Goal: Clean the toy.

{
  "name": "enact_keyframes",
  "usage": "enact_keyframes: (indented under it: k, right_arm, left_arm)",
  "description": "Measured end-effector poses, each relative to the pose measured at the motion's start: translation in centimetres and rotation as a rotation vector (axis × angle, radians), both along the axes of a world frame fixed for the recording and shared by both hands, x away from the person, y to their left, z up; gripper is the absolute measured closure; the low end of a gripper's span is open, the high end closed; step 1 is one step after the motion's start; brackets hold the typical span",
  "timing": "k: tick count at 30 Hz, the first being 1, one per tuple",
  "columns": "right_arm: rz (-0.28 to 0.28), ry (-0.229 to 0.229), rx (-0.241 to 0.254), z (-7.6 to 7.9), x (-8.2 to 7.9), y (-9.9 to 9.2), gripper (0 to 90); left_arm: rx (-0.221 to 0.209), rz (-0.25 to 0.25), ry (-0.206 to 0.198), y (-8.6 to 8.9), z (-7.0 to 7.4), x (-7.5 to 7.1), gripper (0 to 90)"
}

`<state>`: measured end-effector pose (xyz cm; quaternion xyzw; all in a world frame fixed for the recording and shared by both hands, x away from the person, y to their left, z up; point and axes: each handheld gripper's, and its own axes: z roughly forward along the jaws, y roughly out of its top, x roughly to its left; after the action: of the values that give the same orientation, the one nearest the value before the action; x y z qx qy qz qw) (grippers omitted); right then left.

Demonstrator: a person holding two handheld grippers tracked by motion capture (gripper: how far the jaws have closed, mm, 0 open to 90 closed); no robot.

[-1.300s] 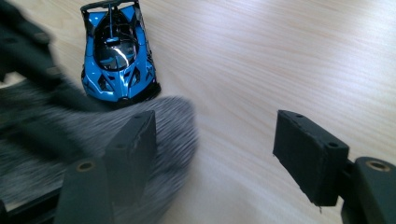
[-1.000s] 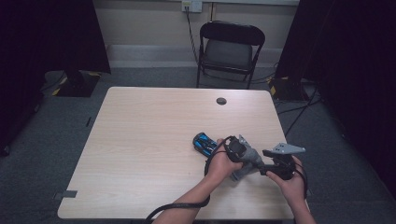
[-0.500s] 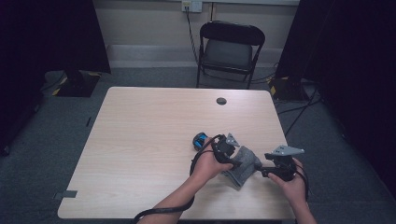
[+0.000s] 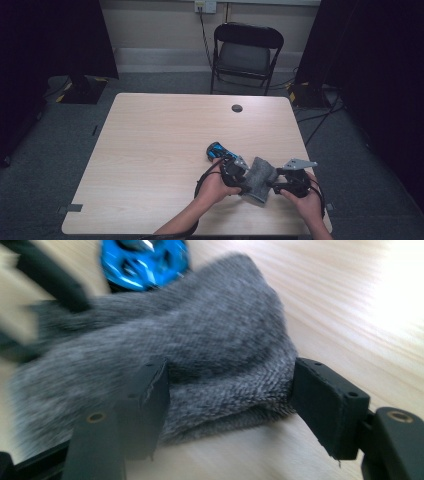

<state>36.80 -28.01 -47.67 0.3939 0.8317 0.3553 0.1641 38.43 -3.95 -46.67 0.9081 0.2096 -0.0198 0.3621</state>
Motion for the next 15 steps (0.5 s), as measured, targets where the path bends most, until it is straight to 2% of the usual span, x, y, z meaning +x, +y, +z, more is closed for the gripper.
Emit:
enact_keyframes:
  k: [2, 3, 5, 7, 10, 12, 15]
  right_arm:
    - [-0.020, 0.006, -0.028, -0.4, 0.5, -0.2, 31.5]
    - [-0.035, 0.011, -0.035, -0.5, 0.7, -0.3, 31.6]
    - [-0.067, 0.010, -0.051, -0.7, 1.0, -0.8, 32.1]
    - [-0.106, 0.012, -0.047, -0.5, 1.0, -1.3, 32.4]
    - [-0.132, -0.008, -0.032, 0.7, 0.2, -1.6, 32.4]
    - [-0.126, -0.027, -0.028, 1.7, -0.6, -1.1, 32.4]
    - [-0.127, -0.015, 0.044, 2.1, -1.4, 0.2, 33.3]
  left_arm:
    - [-0.038, -0.008, 0.022, -0.8, -0.1, -0.5, 56.6]
    - [-0.049, -0.031, 0.025, -1.3, -0.2, -0.7, 56.0]
    - [-0.069, -0.055, 0.012, -2.4, -0.3, -1.1, 55.7]
    - [-0.069, -0.066, -0.005, -2.9, -0.1, -1.2, 51.6]
    - [-0.074, -0.037, -0.057, -1.8, 1.1, -0.8, 48.6]
    - [-0.063, 0.005, -0.116, -0.2, 2.3, -0.1, 46.0]
    - [-0.045, 0.078, -0.191, 1.8, 3.4, 1.1, 41.7]
